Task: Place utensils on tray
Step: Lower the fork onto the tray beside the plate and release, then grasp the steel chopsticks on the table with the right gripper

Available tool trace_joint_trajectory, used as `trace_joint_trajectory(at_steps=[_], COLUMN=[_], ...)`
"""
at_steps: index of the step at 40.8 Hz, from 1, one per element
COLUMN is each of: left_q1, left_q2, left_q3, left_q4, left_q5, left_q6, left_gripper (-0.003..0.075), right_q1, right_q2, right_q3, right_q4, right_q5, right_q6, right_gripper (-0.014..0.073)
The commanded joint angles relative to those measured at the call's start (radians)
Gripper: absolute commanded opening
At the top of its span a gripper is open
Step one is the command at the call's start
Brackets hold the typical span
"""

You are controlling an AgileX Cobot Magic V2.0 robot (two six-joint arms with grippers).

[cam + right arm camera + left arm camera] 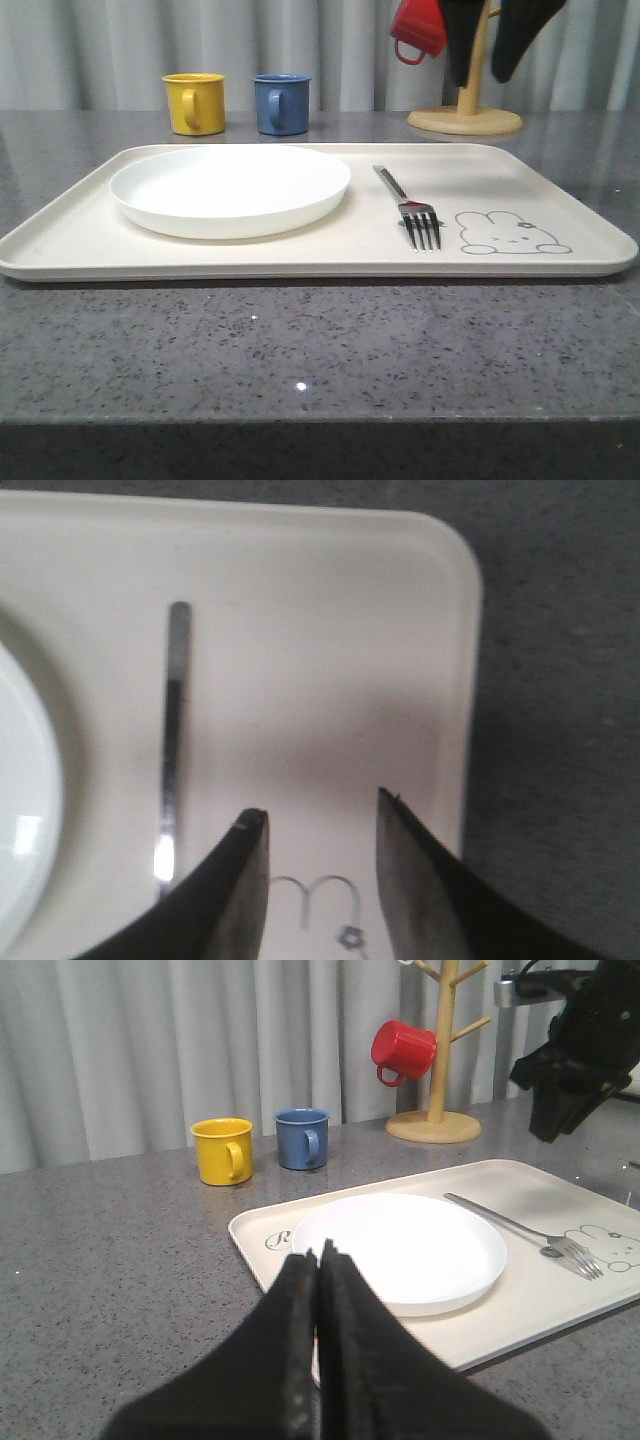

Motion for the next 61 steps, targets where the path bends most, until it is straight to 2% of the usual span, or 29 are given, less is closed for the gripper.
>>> trace_joint_trajectory(at_steps=[1,8,17,27,42,50,61], left_q1=[0.003,0.003,0.003,0.003,0.003,0.003,0.003], left_q2=[-0.02,-0.02,-0.02,-0.02,-0.02,-0.02,-0.02], left_q3=[-0.025,-0.025,-0.025,-0.025,-0.025,-0.025,-0.025], left_q4=[-0.013,-0.013,-0.013,-0.013,-0.013,-0.013,-0.013], left_q5=[-0.077,-0.077,-0.077,-0.077,-0.077,-0.077,-0.077], left_q6=[-0.012,-0.012,-0.012,-0.012,-0.012,-0.012,-0.012], left_gripper=[-0.0018,-0.0018,-0.0018,-0.0018,-0.0018,-0.0018,-0.0018], right_q1=[-0.057,-0.167,-0.353,-0.506,-0.587,-0.588,-0.588], right_q2=[-0.083,-0.149,-0.226,-0.219,-0.116,-0.081,-0.037], right_q3=[-0.022,0.04,0.249,0.362,0.362,0.362,0.362], right_q4=[-0.041,-0.04,0.021,0.065,0.098,0.147,0.152], right_q5=[0.041,0.036,-0.059,-0.126,-0.127,-0.147,-0.141], right_q6=[-0.097,-0.164,-0.257,-0.321,-0.393,-0.419,-0.419], right_gripper=[0.0302,0.0301,0.0301,0.0301,0.0301,0.0301,0.0298])
